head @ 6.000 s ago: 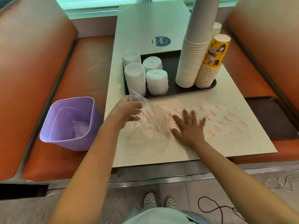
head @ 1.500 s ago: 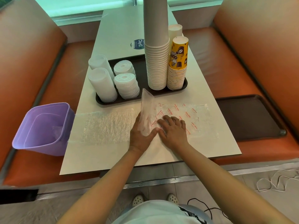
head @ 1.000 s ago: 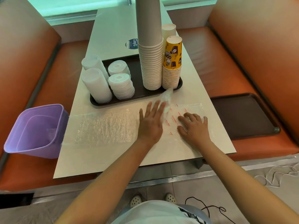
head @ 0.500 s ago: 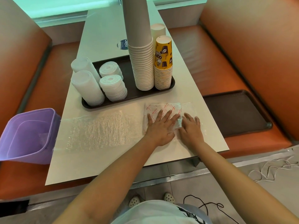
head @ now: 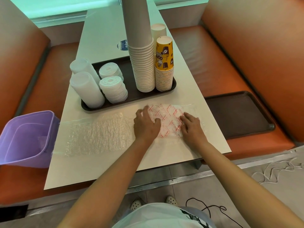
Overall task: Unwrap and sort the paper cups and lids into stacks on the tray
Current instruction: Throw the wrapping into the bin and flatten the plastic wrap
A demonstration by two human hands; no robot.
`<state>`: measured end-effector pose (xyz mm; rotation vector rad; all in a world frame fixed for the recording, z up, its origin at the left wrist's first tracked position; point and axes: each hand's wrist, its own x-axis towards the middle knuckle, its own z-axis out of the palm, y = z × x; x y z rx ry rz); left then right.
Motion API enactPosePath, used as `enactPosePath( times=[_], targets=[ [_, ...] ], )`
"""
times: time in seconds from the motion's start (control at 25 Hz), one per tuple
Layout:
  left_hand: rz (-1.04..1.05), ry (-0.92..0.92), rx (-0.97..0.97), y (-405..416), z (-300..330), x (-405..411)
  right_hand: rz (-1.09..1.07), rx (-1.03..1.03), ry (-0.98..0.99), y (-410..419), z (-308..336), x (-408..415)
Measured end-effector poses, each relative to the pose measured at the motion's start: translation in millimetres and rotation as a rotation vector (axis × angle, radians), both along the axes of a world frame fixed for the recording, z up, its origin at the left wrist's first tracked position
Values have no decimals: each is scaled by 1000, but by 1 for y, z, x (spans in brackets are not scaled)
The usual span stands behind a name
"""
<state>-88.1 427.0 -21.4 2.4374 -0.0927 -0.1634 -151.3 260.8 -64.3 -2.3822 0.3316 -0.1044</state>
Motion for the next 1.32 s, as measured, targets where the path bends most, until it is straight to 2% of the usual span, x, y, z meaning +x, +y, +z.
enactPosePath(
  times=[0.08,0.2,0.28,0.44,0.56,0.64,0.72,0.84,0.92,1.04,1.12,1.16,1.24,1.32],
  targets=[
    [143,259,-131,3,4,8,9,-37,0,0,1,-1],
    [180,413,-275,4,11,15,-1,-53,29,2,-1,-1],
    [150,371,-277,7,12,20,-39,-3,52,2,4,2],
    [-42,124,-155,21,38,29,-35,-158,-184,0,46,24],
    [-273,-105,-5,29,66,34,51,81,-77,9,91,49],
    [-359,-166,2,34,86,36,92,237,20,12,111,63],
    [-368,-132,-140,44,98,40,105,323,-38,15,118,70],
    [-304,10,-463,69,93,39,51,602,-235,22,114,71],
    [-241,-51,-465,77,73,36,30,673,-321,23,108,70],
    [-166,-359,-444,85,43,38,140,509,-450,30,85,61],
    [-320,-563,-360,95,19,37,349,299,-469,34,53,48],
    [-428,-611,-270,101,5,36,433,195,-403,34,37,42],
    [-594,-547,-82,113,-21,28,538,36,-204,32,12,34],
    [-651,-341,35,121,-34,20,564,-21,-89,33,2,28]
  ],
)
